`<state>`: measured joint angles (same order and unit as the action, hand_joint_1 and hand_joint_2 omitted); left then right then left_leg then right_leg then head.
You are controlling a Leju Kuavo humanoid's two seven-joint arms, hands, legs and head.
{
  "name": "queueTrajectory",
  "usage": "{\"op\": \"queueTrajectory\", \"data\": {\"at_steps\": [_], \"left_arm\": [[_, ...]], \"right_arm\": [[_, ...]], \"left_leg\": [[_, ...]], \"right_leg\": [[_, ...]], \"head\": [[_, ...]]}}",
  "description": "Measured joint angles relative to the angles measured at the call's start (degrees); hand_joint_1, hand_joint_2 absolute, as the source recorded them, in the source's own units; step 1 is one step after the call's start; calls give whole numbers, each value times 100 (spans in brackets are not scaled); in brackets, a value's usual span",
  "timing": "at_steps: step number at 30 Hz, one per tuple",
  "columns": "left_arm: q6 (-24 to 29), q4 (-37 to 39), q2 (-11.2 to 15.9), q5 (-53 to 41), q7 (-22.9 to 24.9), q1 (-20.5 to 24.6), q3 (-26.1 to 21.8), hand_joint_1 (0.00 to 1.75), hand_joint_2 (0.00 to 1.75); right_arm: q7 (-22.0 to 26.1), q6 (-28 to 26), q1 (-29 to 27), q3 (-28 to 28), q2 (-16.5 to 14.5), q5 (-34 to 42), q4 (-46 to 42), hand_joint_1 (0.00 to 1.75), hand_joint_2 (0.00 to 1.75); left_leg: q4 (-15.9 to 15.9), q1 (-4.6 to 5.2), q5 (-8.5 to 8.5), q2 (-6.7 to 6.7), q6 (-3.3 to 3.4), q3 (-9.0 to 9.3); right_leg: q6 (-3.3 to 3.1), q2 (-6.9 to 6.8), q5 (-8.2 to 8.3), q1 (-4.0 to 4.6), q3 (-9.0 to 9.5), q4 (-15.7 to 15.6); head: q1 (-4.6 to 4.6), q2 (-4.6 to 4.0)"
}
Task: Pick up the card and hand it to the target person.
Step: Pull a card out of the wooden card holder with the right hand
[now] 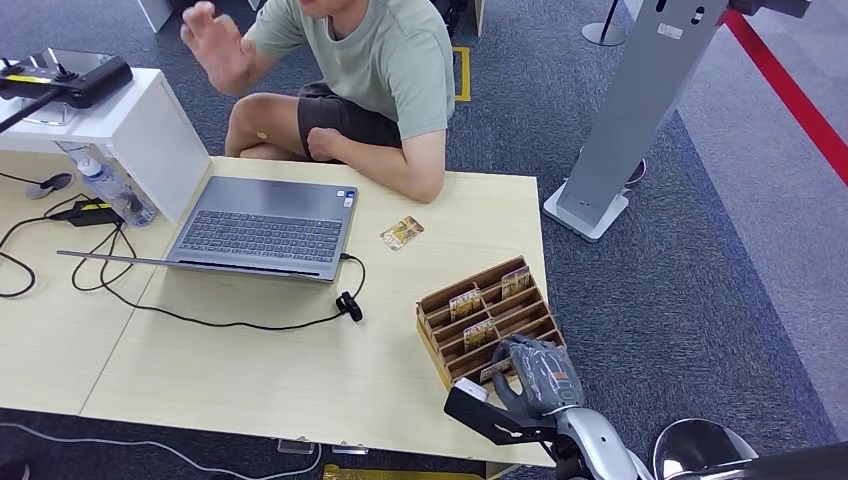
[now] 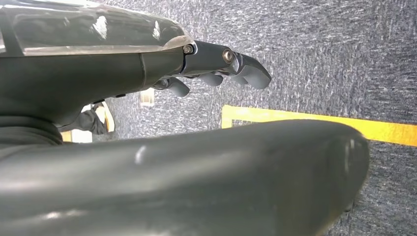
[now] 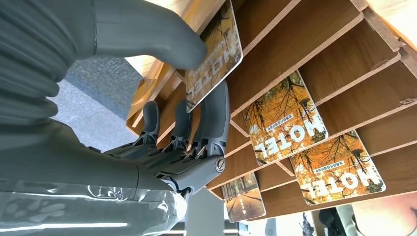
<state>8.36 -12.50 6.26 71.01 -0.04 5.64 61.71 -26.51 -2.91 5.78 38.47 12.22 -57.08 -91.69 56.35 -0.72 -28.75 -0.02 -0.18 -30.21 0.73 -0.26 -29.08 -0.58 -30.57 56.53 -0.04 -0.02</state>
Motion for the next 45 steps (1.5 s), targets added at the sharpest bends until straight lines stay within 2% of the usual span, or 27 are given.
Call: {"op": "queueTrajectory", "data": {"at_steps": [2,7,13,17,36,45], "left_arm": [[1,0,-1,1,0,0,0,0,0],[-7,0,-1,1,1,0,0,0,0],[-8,0,-1,1,7,0,0,0,0],[3,-1,-1,4,27,0,1,0,0],[46,0,-1,12,-3,0,0,0,0],[-42,0,-1,-157,-87,0,12,0,0]], "right_arm": [[2,1,3,0,0,2,0,131,175],[8,3,6,1,0,6,0,140,175],[10,16,2,2,-1,10,0,168,175],[49,16,5,2,-2,11,0,136,175],[260,-94,63,-9,-7,-122,-69,136,175],[496,-256,425,-96,-42,23,-573,136,175]], "left_leg": [[0,0,0,0,0,0],[0,0,0,0,0,0],[0,0,1,1,0,3],[0,0,2,1,-2,3],[0,0,3,1,-3,2],[0,0,7,1,-4,2]], "right_leg": [[0,0,0,0,0,0],[0,0,0,0,0,0],[-1,1,1,0,1,0],[-2,1,1,0,2,1],[-2,1,2,0,2,1],[-3,1,2,0,1,3]], "head": [[1,0],[2,0],[2,0],[0,0],[6,0],[0,0]]}}
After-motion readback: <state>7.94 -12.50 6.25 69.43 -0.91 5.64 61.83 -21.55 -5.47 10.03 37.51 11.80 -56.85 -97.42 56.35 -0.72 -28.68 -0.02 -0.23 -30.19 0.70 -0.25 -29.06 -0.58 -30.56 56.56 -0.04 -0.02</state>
